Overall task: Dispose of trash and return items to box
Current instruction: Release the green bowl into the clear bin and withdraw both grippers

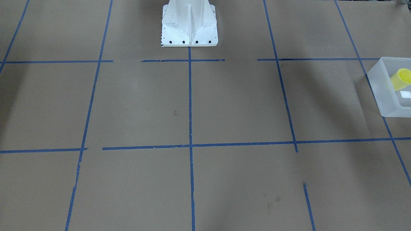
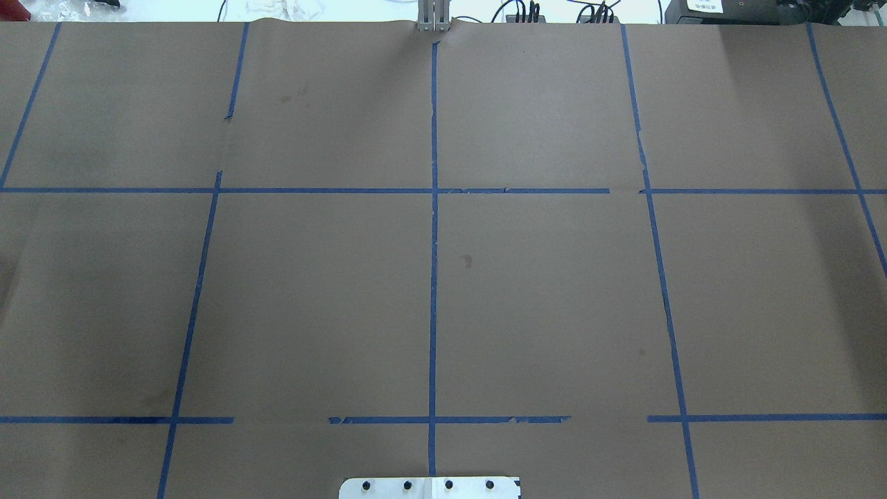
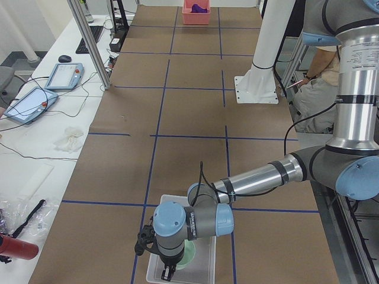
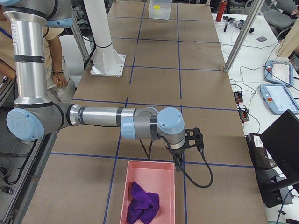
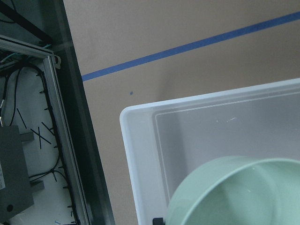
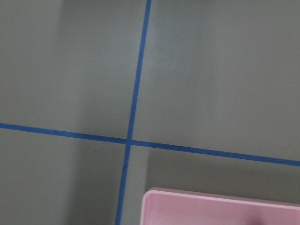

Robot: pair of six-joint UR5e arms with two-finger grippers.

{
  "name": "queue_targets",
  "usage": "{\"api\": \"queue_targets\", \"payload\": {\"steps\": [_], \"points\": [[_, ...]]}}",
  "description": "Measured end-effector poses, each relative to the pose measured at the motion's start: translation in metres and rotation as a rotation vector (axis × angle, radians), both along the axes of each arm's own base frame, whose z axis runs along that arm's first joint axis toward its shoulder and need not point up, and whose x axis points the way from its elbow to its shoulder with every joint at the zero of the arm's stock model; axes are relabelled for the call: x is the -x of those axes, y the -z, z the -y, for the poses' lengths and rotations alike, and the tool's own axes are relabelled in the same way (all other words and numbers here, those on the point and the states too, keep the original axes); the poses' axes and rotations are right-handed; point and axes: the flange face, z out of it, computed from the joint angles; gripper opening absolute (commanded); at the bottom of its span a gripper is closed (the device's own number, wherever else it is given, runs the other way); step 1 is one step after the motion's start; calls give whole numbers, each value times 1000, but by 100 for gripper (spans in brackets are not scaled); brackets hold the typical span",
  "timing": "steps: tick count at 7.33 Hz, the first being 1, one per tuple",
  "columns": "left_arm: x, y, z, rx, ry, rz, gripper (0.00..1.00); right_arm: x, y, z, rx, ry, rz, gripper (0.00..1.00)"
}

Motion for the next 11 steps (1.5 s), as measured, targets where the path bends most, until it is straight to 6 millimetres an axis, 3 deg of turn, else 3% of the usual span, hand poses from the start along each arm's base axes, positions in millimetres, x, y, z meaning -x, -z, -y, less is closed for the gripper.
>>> {"api": "queue_targets", "payload": {"steps": [1, 3, 4, 6, 8, 9, 11], "points": [[-5, -6, -2, 4, 26, -37, 0, 5, 14, -1, 6, -8, 9, 100], [-14, -13, -4, 15, 38, -87, 4, 12, 21, 1, 7, -2, 16, 100], [-18, -17, -5, 12, 33, -94, 99, 15, 22, 2, 7, 3, 17, 100], [-26, -28, -6, -34, 14, -92, 100, 20, 23, 4, 6, 12, 16, 100], [-28, -26, -3, -62, 9, -89, 100, 23, 24, 5, 5, 17, 16, 100], [-27, -13, 4, -81, 16, -86, 100, 23, 23, 5, 5, 19, 15, 100], [-23, 50, 31, -149, 40, -78, 100, 26, 23, 5, 7, 23, 16, 100]]}}
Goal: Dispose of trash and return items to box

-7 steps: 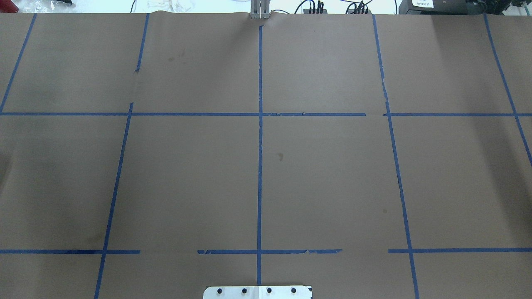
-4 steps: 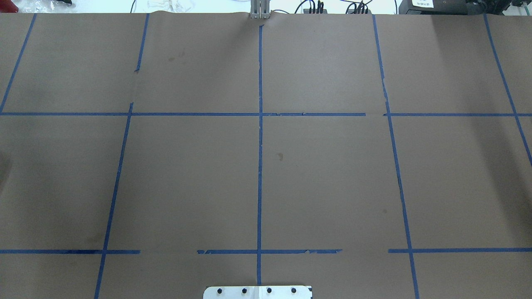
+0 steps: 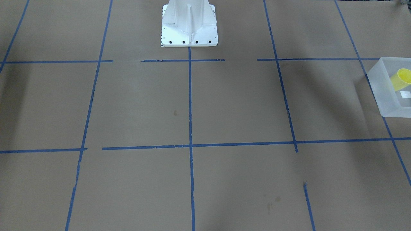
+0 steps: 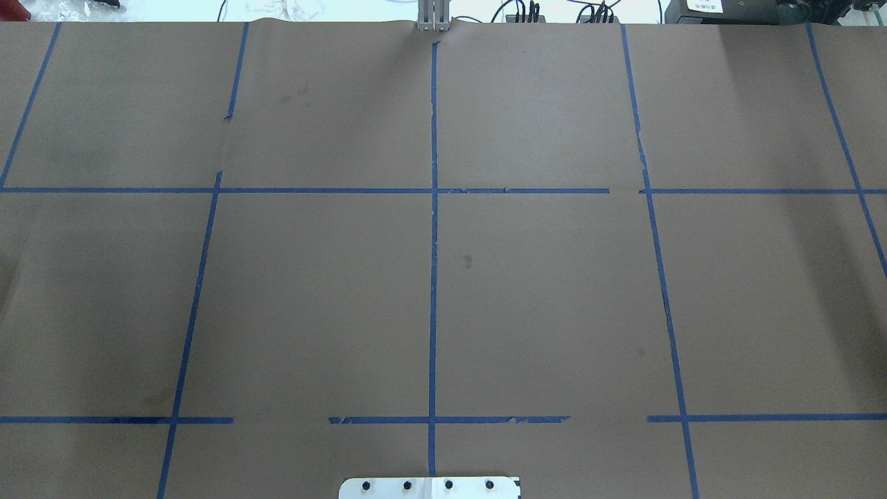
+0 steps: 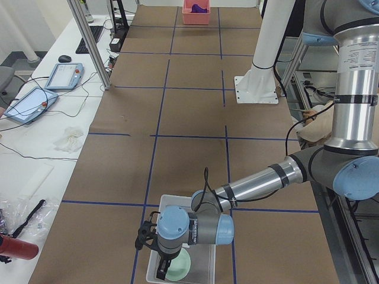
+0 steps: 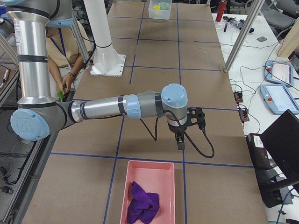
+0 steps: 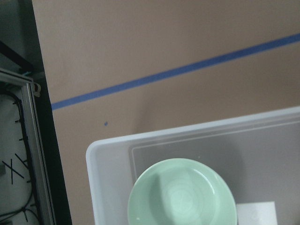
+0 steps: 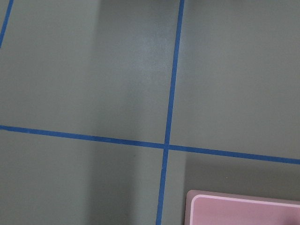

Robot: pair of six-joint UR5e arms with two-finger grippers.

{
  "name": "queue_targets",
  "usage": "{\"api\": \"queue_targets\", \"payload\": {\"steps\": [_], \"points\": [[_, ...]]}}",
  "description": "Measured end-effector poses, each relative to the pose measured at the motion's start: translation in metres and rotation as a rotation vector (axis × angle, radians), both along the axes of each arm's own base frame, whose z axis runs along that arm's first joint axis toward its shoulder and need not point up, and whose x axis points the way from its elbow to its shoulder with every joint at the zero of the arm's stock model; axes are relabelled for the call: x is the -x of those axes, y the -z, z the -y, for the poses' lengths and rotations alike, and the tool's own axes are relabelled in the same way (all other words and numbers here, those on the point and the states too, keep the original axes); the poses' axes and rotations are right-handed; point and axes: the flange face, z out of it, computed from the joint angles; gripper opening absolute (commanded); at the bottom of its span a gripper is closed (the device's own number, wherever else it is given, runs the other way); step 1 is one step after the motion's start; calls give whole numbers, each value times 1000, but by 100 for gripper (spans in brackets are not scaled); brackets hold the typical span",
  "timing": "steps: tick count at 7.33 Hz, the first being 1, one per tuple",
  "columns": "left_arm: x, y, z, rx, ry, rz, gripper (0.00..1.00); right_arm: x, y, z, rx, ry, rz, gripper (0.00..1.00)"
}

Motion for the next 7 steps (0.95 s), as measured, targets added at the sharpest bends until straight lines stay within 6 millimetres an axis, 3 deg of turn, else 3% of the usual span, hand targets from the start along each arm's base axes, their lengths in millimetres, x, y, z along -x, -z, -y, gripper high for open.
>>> {"api": "queue_targets", "payload": {"steps": [1, 3, 4, 5, 7], "points": [[2, 57, 18, -14, 12, 0, 100, 5, 1, 1, 5, 3, 5, 100], [4, 196, 43, 21, 52, -29, 100, 28, 3, 7, 37, 10, 19, 100], [-6, 236, 47, 41, 48, -76, 100, 45, 8, 13, 49, 21, 24, 100], [-33, 255, 53, 63, 28, -126, 100, 63, 18, 21, 64, 22, 32, 100], [-102, 266, 63, 75, -10, -177, 100, 86, 30, 27, 84, 23, 42, 100]]}}
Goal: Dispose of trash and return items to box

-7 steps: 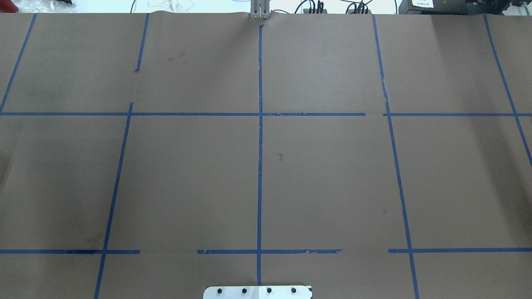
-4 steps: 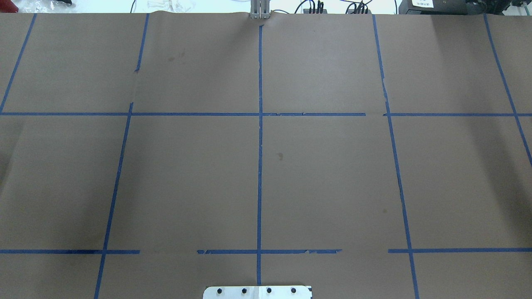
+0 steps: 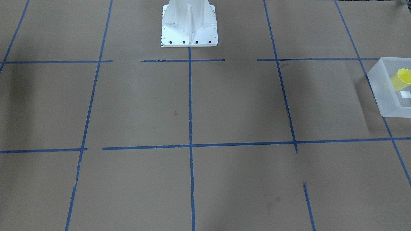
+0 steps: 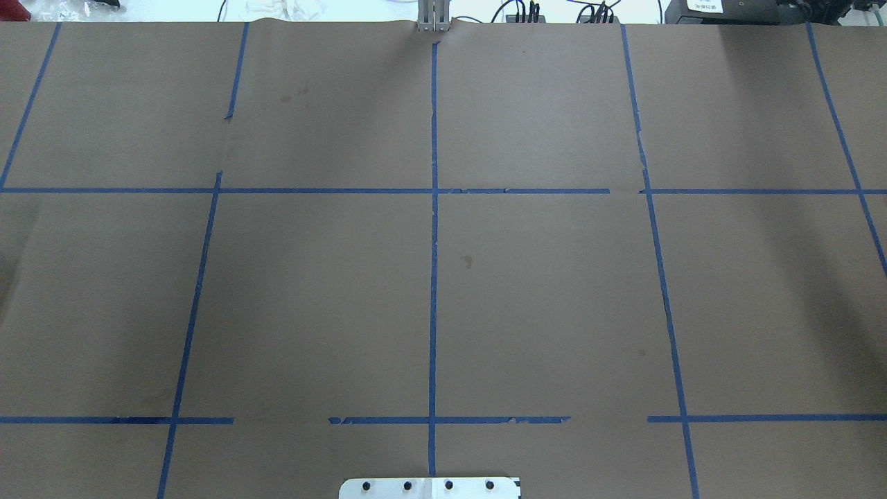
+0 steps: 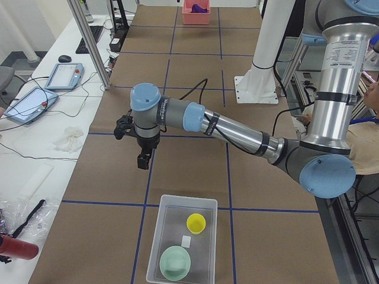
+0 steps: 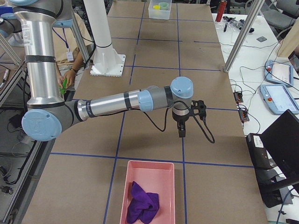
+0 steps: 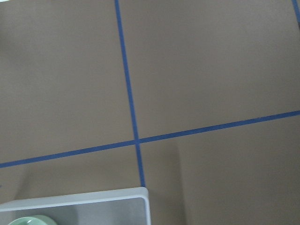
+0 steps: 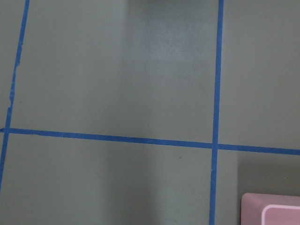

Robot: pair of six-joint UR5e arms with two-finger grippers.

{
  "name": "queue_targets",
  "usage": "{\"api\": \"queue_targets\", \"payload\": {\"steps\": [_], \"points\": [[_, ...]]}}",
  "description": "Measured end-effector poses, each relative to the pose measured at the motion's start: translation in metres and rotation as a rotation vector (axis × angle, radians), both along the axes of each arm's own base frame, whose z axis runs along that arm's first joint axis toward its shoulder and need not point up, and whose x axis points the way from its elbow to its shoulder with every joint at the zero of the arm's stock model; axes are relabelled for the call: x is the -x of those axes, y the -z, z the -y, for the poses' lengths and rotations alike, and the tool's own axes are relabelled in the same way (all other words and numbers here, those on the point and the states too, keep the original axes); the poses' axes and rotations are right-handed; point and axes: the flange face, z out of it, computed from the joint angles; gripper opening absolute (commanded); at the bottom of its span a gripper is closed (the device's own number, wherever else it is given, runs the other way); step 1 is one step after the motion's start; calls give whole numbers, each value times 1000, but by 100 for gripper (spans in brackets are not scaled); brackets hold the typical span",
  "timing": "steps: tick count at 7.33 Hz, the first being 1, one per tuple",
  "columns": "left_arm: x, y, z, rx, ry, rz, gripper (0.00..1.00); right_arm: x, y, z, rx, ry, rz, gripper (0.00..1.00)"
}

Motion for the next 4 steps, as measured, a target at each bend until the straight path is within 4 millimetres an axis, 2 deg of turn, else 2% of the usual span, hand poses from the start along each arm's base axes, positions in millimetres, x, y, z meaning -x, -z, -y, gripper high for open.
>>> {"api": "queue_targets", "payload": {"steps": [1, 2, 3, 4], "points": [[-29, -7, -3, -3, -15, -13, 100, 7, 0, 1, 3, 8, 0, 100], [-41, -29, -17, -38, -36, -17, 100, 12, -1, 2, 6, 17, -2, 100], [-43, -61, -34, -86, -60, -15, 100, 15, -5, 2, 9, 26, -6, 100], [-37, -83, -42, -110, -58, 2, 100, 16, -11, 3, 17, 32, -9, 100]]}}
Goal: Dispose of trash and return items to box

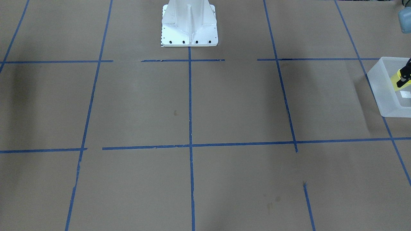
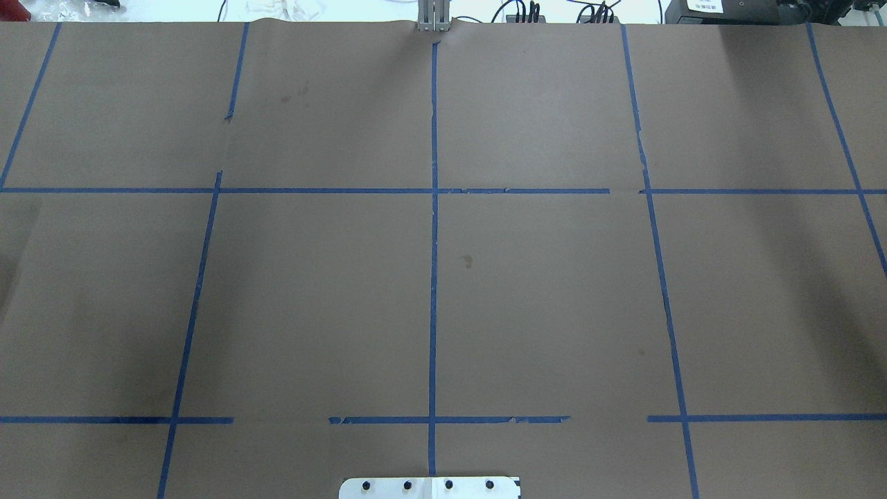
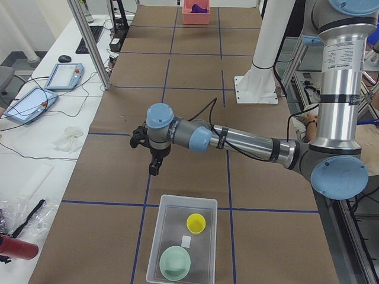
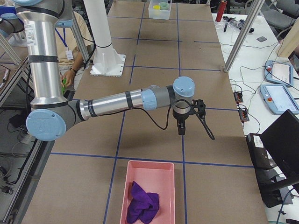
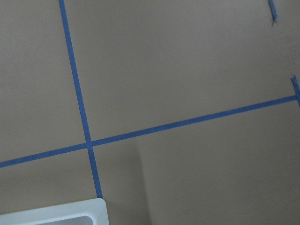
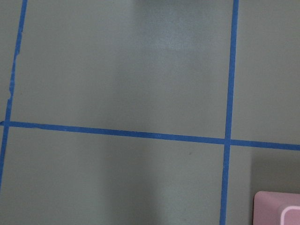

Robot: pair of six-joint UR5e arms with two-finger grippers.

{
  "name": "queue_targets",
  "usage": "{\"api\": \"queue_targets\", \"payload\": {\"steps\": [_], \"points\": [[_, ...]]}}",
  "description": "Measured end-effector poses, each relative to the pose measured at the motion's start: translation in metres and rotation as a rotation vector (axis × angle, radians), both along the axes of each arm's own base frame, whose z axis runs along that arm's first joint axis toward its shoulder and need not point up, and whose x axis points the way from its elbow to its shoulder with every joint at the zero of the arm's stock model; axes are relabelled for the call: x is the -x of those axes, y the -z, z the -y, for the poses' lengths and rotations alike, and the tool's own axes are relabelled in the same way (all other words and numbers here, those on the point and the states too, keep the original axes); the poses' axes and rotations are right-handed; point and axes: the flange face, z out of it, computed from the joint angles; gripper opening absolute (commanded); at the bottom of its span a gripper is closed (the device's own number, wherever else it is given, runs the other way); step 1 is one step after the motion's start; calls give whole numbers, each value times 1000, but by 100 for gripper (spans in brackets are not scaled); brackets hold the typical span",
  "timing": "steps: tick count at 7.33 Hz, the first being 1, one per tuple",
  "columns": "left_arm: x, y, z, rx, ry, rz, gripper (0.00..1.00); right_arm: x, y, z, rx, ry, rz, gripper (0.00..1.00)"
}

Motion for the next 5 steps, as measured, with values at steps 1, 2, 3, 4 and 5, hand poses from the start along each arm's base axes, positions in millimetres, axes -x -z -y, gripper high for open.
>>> {"api": "queue_targets", "payload": {"steps": [1, 2, 3, 4, 5], "points": [[9, -9, 1, -3, 19, 27, 100, 0, -9, 1, 12, 6, -3, 100], [19, -10, 6, 28, 37, 45, 100, 1, -20, 2, 13, 28, -8, 100], [33, -5, 16, 69, 53, 60, 100, 1, -34, 3, -1, 66, -15, 100], [44, -1, 20, 96, 58, 71, 100, 0, -42, 3, -12, 92, -20, 100], [49, 3, 19, 109, 60, 73, 100, 0, -46, 2, -14, 101, -22, 100]]}}
